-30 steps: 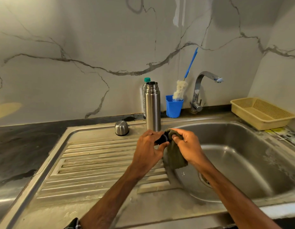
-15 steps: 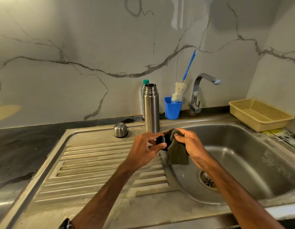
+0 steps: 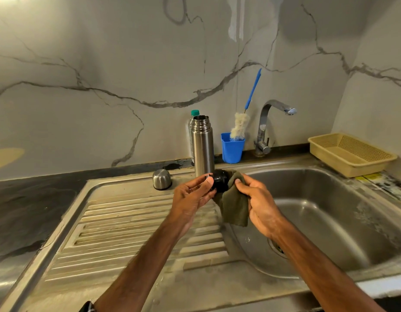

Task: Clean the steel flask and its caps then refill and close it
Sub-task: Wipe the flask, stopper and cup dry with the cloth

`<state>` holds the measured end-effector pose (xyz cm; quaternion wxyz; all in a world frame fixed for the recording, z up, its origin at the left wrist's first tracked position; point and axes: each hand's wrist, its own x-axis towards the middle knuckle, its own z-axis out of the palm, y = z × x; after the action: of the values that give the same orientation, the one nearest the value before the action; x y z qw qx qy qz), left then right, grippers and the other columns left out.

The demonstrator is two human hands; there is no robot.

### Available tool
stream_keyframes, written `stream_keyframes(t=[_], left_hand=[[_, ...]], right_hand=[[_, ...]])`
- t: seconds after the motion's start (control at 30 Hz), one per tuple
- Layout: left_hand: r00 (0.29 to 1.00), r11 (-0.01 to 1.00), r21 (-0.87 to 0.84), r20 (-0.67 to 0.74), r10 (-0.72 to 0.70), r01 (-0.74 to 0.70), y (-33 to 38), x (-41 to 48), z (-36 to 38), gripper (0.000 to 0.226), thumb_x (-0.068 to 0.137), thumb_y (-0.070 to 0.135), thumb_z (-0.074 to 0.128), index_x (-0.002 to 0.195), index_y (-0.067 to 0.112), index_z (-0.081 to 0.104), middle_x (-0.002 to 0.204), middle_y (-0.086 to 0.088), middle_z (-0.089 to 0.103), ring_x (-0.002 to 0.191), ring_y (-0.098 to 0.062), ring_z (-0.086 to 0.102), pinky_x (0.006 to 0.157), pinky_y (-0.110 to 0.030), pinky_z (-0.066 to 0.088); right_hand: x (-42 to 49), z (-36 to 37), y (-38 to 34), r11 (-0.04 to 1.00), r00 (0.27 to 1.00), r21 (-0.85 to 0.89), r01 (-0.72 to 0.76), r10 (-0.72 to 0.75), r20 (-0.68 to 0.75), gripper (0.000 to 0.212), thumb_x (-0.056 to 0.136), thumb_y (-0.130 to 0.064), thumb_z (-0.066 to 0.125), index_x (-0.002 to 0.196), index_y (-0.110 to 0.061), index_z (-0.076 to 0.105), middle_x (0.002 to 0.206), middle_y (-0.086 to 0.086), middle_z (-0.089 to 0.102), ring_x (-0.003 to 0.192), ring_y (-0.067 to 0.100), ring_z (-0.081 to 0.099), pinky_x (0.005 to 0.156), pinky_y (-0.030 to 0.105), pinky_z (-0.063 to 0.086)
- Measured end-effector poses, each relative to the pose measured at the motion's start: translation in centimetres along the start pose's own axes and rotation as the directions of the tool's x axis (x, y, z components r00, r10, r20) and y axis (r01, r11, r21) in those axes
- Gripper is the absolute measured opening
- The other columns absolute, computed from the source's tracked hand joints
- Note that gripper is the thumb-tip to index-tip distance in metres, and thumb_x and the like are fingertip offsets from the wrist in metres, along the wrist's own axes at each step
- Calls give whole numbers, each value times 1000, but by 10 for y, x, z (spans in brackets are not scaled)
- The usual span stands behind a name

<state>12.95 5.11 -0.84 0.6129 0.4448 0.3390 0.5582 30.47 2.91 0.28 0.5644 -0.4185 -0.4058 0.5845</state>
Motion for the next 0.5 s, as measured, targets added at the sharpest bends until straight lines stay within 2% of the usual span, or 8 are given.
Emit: stream_keyframes(t=[0.1, 0.17, 0.27, 0.4, 0.47, 0.5], left_hand=[[994, 999, -5, -103, 45, -46, -6, 0, 3, 48, 82, 19, 76, 126, 0, 67, 113, -17, 75, 108, -28, 73, 90, -33, 60], [992, 999, 4, -119, 47, -47, -8, 1, 2, 45, 84, 18, 76, 125, 0, 68, 111, -16, 76, 106, -28, 73, 89, -33, 61], [995, 998, 51, -85, 51, -46, -11, -2, 7, 39, 89, 15, 74, 125, 2, 68, 110, -14, 77, 106, -26, 73, 90, -32, 60], [983, 992, 86, -156, 100, -87, -11, -3, 5, 37, 89, 18, 74, 123, 4, 71, 107, -12, 77, 104, -25, 74, 90, -35, 60], [979, 996, 49, -186, 79, -71, -9, -1, 1, 39, 89, 17, 74, 124, 2, 69, 108, -14, 77, 104, -26, 74, 89, -33, 61], [982, 998, 34, -177, 64, -58, -8, -1, 2, 38, 89, 16, 74, 125, 1, 69, 109, -14, 77, 104, -26, 74, 88, -32, 61]], right_hand=[[-6, 5, 8, 969, 992, -217, 122, -122, 13, 35, 102, -13, 51, 135, -23, 60, 114, 2, 73, 104, 16, 70, 80, 26, 58], [-7, 7, 10, 920, 980, -342, 192, -195, 27, 39, 102, -15, 52, 139, -26, 56, 118, -2, 70, 105, 12, 68, 80, 23, 57], [2, 7, 6, 906, 978, -377, 192, -208, -1, 37, 103, -17, 51, 138, -27, 57, 117, 0, 70, 104, 15, 68, 81, 26, 57], [-5, 10, 13, 854, 975, -476, 211, -216, 46, 43, 103, -17, 51, 145, -26, 51, 123, 1, 66, 103, 7, 66, 72, 15, 54], [-9, 12, 14, 821, 964, -510, 256, -255, 73, 43, 102, -17, 52, 144, -26, 51, 122, -3, 66, 104, 2, 65, 78, 15, 54], [-5, 12, 13, 821, 962, -508, 260, -268, 59, 41, 102, -17, 52, 142, -26, 52, 122, -3, 67, 106, 3, 65, 84, 20, 55]])
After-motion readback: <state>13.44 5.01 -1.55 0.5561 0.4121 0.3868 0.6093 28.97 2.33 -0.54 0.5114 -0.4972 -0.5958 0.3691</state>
